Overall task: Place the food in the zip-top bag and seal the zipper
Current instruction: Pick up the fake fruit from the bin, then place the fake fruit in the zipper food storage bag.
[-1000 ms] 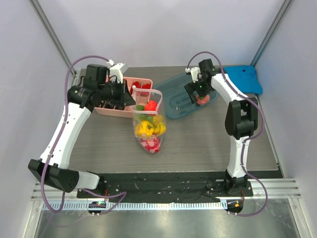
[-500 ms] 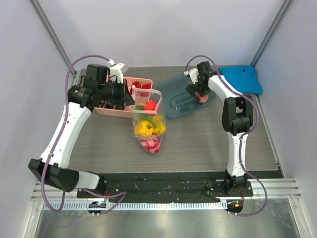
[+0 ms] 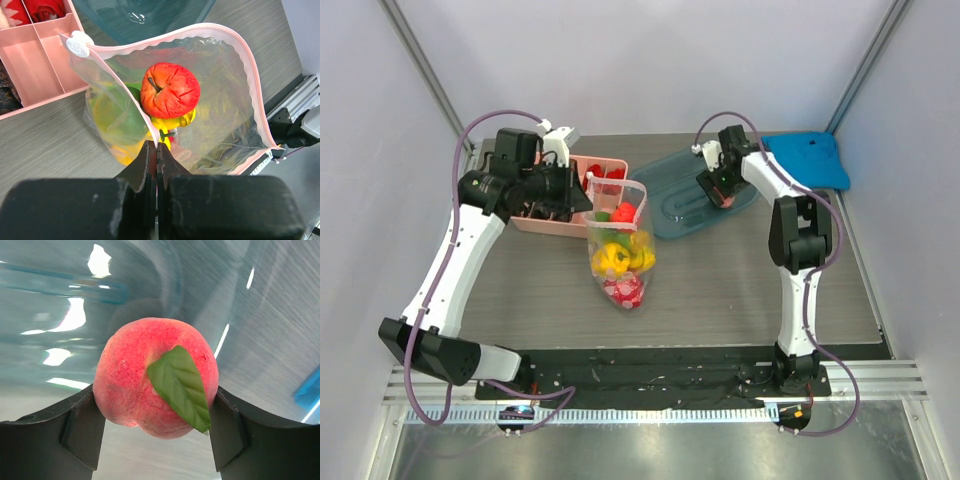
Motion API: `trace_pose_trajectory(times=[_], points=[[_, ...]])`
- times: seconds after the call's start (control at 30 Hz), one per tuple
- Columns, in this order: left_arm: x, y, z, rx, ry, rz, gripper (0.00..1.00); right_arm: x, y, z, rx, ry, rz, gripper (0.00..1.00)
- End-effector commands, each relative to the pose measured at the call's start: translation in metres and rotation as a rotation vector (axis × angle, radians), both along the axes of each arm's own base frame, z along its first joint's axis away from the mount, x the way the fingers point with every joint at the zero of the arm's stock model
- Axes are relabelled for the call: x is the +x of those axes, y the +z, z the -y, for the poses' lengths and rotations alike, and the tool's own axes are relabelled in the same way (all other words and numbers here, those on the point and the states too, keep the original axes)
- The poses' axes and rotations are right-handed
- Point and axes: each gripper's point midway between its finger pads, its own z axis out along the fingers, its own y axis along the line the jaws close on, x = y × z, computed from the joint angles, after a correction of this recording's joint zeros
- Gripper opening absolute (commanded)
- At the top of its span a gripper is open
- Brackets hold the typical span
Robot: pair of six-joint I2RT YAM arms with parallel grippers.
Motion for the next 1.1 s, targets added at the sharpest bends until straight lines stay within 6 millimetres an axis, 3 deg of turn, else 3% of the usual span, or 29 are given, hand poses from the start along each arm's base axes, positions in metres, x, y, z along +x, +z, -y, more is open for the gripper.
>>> trace_pose_trajectory(times=[0.0, 0.03, 0.1, 0.13, 0.2, 0.37, 0.4, 0.47, 0.53, 0.63, 0.83, 0.97, 1.07], points=[[-0.003, 0.024, 0.004, -0.029, -0.033, 0.077, 0.00, 0.011, 0.152, -0.046, 0.294, 0.035, 0.252, 0.48], [-0.004, 0.025, 0.005, -0.034, -0.040, 0.075, 0.00, 0.002, 0.184, -0.066, 0.426, 0.060, 0.271, 0.46], [-0.006, 0.025, 0.005, -0.039, -0.048, 0.074, 0.00, -0.005, 0.239, -0.088, 0.573, 0.107, 0.340, 0.46], [-0.007, 0.026, 0.007, -0.044, -0.055, 0.075, 0.00, -0.019, 0.268, -0.107, 0.690, 0.178, 0.342, 0.46], [-0.007, 0.029, 0.008, -0.048, -0.064, 0.088, 0.00, -0.031, 0.309, -0.129, 0.842, 0.202, 0.357, 0.46], [-0.010, 0.040, 0.012, -0.061, -0.081, 0.116, 0.00, -0.086, 0.372, -0.182, 0.993, 0.387, 0.376, 0.45], [-0.011, 0.042, 0.012, -0.065, -0.083, 0.122, 0.00, -0.102, 0.373, -0.199, 1.004, 0.437, 0.356, 0.45], [-0.013, 0.047, 0.013, -0.073, -0.088, 0.134, 0.00, -0.125, 0.381, -0.212, 1.011, 0.495, 0.354, 0.45], [-0.016, 0.051, 0.015, -0.083, -0.097, 0.146, 0.00, -0.146, 0.369, -0.231, 0.985, 0.567, 0.328, 0.45], [-0.020, 0.054, 0.016, -0.092, -0.109, 0.163, 0.00, -0.165, 0.345, -0.243, 0.911, 0.631, 0.308, 0.44], [-0.027, 0.056, 0.020, -0.103, -0.128, 0.181, 0.00, -0.187, 0.298, -0.255, 0.809, 0.706, 0.181, 0.44], [-0.027, 0.056, 0.019, -0.101, -0.122, 0.185, 0.00, -0.215, 0.283, -0.259, 0.750, 0.828, 0.090, 0.55], [-0.027, 0.055, 0.019, -0.104, -0.116, 0.187, 0.00, -0.235, 0.284, -0.256, 0.721, 0.912, 0.050, 0.75]])
